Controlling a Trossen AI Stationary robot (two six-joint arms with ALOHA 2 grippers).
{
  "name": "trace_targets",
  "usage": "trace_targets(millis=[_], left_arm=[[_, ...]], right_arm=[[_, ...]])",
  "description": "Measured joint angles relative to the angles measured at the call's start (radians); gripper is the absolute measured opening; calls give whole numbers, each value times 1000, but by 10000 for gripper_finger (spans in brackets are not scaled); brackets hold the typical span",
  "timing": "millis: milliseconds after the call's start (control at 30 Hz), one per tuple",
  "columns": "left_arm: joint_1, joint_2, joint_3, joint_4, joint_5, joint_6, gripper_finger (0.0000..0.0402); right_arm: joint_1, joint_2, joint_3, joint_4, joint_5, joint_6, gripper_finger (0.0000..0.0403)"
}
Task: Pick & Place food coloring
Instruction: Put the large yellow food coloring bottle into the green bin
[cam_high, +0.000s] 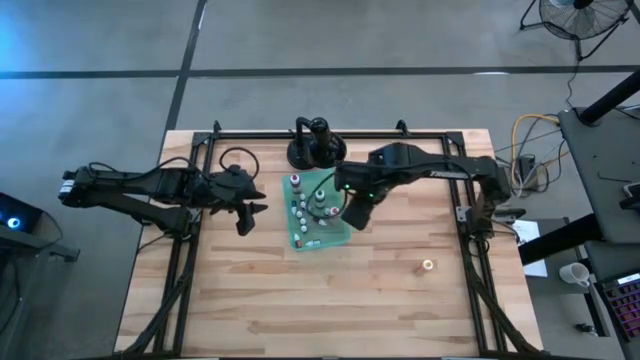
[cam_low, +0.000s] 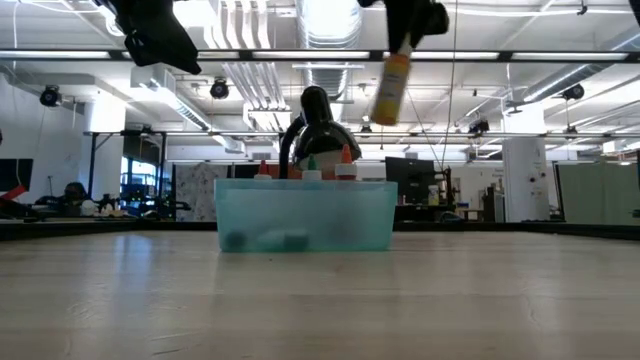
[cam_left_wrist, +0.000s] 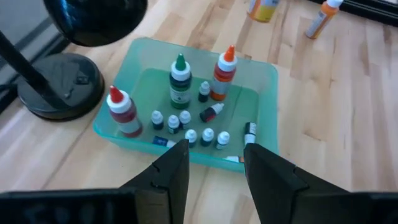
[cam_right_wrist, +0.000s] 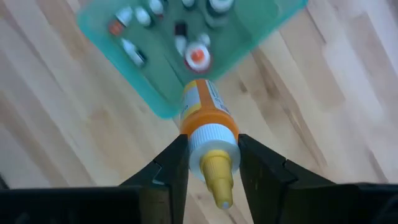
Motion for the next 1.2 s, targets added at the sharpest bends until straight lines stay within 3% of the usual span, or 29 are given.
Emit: trace_targets(millis=[167,367,633,1200], left_arm=[[-1,0,0,-14,23,-33,126],[-1,0,-7,-35,23,-74,126],[-2,-1,-73,-33,48,-155,126],[-3,-1,-135,1,48,-180,126]], right_arm=[[-3,50,121,6,2,18,110],[-14,126,176,-2,-8,20,110],[-21,209,178,-1,-136,20,111],[-45,318,152,63,-155,13,111]])
